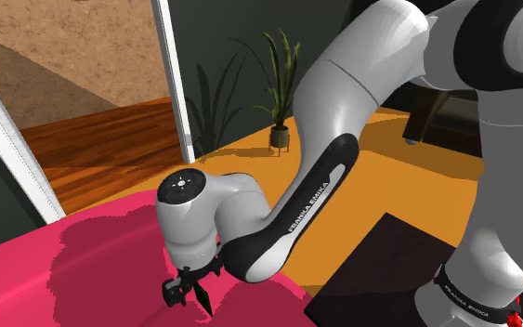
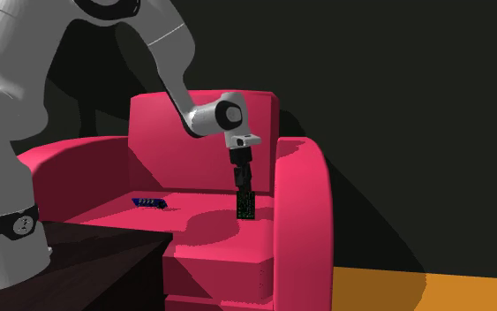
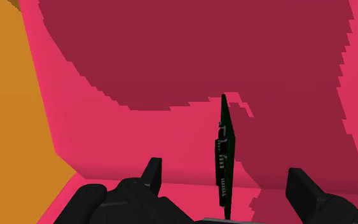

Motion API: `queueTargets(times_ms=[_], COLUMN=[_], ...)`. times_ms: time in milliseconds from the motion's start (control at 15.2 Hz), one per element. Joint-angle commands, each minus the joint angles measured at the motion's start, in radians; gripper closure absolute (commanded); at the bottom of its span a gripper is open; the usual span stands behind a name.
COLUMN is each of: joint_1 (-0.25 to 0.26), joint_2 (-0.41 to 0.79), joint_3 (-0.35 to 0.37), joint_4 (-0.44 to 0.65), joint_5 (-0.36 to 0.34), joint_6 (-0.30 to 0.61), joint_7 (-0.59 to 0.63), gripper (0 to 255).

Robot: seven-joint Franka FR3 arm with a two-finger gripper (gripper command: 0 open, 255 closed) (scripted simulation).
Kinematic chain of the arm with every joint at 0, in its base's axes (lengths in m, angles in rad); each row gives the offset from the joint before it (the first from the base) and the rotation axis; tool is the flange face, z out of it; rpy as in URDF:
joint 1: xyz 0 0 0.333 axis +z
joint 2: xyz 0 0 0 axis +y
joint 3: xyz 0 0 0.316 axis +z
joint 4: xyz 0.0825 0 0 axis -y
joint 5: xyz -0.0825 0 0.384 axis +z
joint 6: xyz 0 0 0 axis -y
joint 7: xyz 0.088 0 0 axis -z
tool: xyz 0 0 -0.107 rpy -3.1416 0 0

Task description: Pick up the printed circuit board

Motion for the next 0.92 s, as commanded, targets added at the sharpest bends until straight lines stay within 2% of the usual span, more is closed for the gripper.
queueTargets(times_ms=[0, 264, 330, 858], joint_1=[0.010, 0.022, 0.022, 0.021], joint_2=[0.024, 0.052, 0.053, 0.052], joint_3=[-0.013, -0.030, -0.029, -0.029], joint_4=[0.006, 0.010, 0.013, 0.012], joint_5=[-0.020, -0.043, -0.042, -0.042], joint_6=[0.015, 0.037, 0.035, 0.035], joint_7=[0.015, 0.034, 0.032, 0.032], gripper=[0, 0, 255, 255])
